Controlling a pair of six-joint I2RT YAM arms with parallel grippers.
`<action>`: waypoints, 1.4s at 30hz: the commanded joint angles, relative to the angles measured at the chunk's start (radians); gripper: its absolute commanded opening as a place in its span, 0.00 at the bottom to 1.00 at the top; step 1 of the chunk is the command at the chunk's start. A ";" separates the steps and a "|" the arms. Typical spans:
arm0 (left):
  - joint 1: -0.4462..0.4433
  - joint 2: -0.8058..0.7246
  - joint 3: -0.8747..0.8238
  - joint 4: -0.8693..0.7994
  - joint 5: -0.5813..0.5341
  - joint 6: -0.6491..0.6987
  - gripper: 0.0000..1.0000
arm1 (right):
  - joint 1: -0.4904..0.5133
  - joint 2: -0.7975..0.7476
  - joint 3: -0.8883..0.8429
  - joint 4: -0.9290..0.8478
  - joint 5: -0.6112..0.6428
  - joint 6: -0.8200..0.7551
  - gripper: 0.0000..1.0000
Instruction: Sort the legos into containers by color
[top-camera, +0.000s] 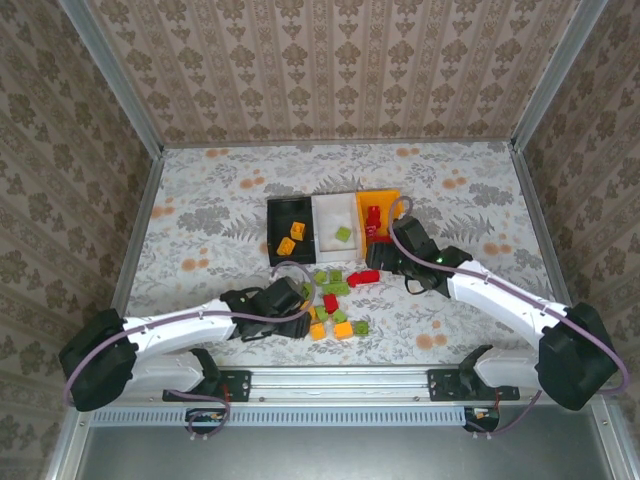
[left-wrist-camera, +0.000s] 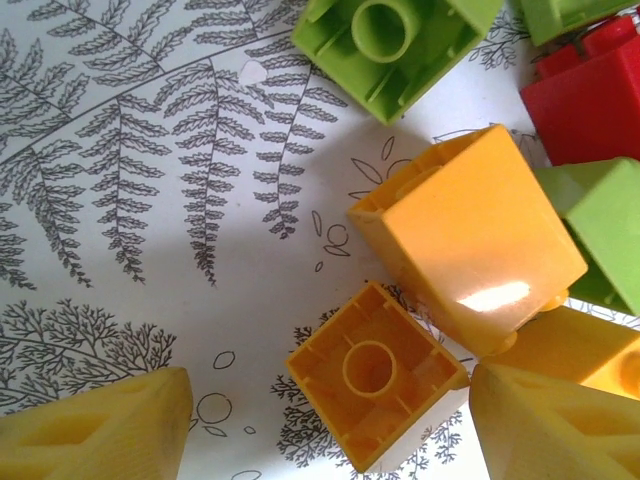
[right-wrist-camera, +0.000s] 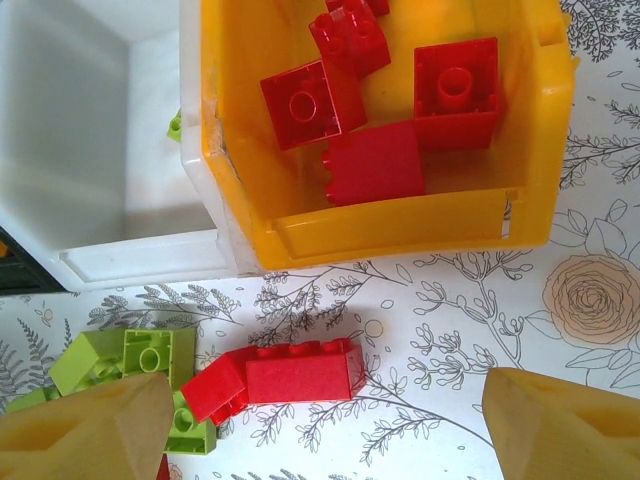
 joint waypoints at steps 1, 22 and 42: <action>-0.005 0.008 -0.022 -0.026 -0.038 -0.043 0.72 | 0.004 -0.036 -0.016 0.014 -0.003 0.012 0.83; 0.011 0.079 -0.047 0.044 -0.016 -0.073 0.54 | 0.004 -0.104 -0.039 0.001 0.016 0.007 0.83; 0.255 -0.090 0.220 -0.075 -0.016 0.115 0.34 | 0.003 -0.116 -0.039 0.008 0.017 0.018 0.83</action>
